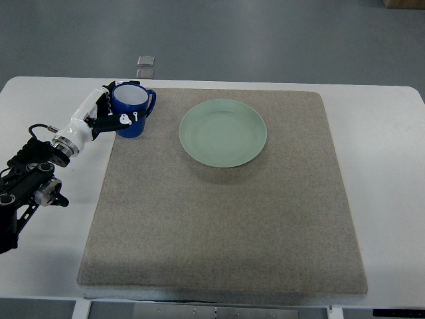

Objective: Place cup left of plate with left hand

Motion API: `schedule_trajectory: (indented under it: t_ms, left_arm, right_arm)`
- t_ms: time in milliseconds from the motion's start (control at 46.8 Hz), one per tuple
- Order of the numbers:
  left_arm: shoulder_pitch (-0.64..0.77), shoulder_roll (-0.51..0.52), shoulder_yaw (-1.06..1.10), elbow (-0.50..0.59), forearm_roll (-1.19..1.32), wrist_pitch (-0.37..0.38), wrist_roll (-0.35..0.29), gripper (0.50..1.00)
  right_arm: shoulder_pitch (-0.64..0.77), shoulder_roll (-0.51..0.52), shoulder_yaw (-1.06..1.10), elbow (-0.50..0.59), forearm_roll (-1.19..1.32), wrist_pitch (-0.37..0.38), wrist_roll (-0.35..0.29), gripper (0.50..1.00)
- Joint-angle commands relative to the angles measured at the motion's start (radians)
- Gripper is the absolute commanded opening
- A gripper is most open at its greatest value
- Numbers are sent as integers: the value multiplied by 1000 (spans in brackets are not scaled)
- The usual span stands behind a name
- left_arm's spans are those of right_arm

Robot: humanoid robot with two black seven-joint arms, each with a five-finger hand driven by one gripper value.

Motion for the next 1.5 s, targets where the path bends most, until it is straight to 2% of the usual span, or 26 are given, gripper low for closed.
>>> schedule_trajectory:
  t_ms: [0,257,299,363,428,470,556,641,705,1090,1475]
  left_arm:
    - [7,-3,2,9,-3,0,-1,500]
    - [13,-20,6,28,-49,-8,-7,500]
    - [13,-20,6,28,-50,-8,-7,569]
    - [14,-20,6,29,-55,-8,-7,734]
    - [14,-20,6,29,-58,-10,-7,799]
    - [14,-20,8,29,-58,-10,-7,876]
    - [14,-18,8,31,-57,-13,-7,958]
    - [14,-18,9,29,-58,-13,-7,969]
    - [16,-20,12,26,-58,-13,-7,996]
    - [11,2,-6,14,-146,-16,-6,999]
    - [-4,49,-81,5,-239,-273,39,1000]
  right_arm:
    - [0,0,0,0,0,0,0,932]
    - [1,0,0,0,0,0,0,932]
    - [1,0,0,0,0,0,0,932]
    - [0,0,0,0,0,0,0,932]
    - [1,0,0,0,0,0,0,932]
    - [0,0,0,0,0,0,0,932]
    - [0,0,0,0,0,0,0,932]
    - [1,0,0,0,0,0,0,932]
    - [1,0,0,0,0,0,0,932]
    - [0,0,0,0,0,0,0,932]
    - [1,0,0,0,0,0,0,932]
